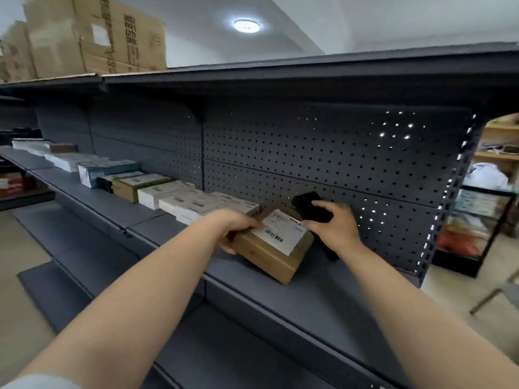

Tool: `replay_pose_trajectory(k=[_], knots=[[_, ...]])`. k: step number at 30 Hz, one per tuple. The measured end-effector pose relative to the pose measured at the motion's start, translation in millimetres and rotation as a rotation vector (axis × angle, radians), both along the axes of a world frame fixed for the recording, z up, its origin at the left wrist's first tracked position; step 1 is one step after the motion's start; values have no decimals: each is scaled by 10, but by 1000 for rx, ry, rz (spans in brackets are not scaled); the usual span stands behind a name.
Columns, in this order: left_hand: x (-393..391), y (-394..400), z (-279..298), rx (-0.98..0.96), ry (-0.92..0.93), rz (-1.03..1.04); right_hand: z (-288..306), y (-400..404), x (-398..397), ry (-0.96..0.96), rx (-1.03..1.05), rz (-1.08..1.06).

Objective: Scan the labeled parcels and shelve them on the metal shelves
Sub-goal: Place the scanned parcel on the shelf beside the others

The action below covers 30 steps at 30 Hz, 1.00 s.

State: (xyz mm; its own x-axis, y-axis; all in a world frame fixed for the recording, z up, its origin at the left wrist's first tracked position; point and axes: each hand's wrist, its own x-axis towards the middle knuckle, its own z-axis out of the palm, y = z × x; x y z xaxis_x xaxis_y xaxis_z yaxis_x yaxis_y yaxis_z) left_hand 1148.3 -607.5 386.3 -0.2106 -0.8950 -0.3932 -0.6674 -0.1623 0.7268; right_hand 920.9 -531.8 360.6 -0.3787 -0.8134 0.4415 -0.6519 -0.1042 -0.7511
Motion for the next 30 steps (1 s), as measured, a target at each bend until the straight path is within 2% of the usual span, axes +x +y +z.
replay_pose_trajectory(k=[3,5,7,9,11,13,21,30], knots=[[-60,-50,22,-413,-364,-216,67,-63,28,11,-5,-68],[-133,35,-41,-640,-336,-367,145,-106,30,33,3,-113],[-190,197,-184,-760,-270,-579,208,-140,78,80,22,-167],[-240,312,-375,-843,-362,-776,205,-166,153,93,32,-226],[-236,321,-519,-943,-476,-842,138,-150,247,85,50,-278],[-179,258,-565,-1031,-494,-838,42,-106,310,86,71,-333],[-42,150,-618,-1012,-501,-825,-117,365,352,97,98,-493],[-47,303,-639,-955,-549,-687,-180,1104,178,115,149,-571]])
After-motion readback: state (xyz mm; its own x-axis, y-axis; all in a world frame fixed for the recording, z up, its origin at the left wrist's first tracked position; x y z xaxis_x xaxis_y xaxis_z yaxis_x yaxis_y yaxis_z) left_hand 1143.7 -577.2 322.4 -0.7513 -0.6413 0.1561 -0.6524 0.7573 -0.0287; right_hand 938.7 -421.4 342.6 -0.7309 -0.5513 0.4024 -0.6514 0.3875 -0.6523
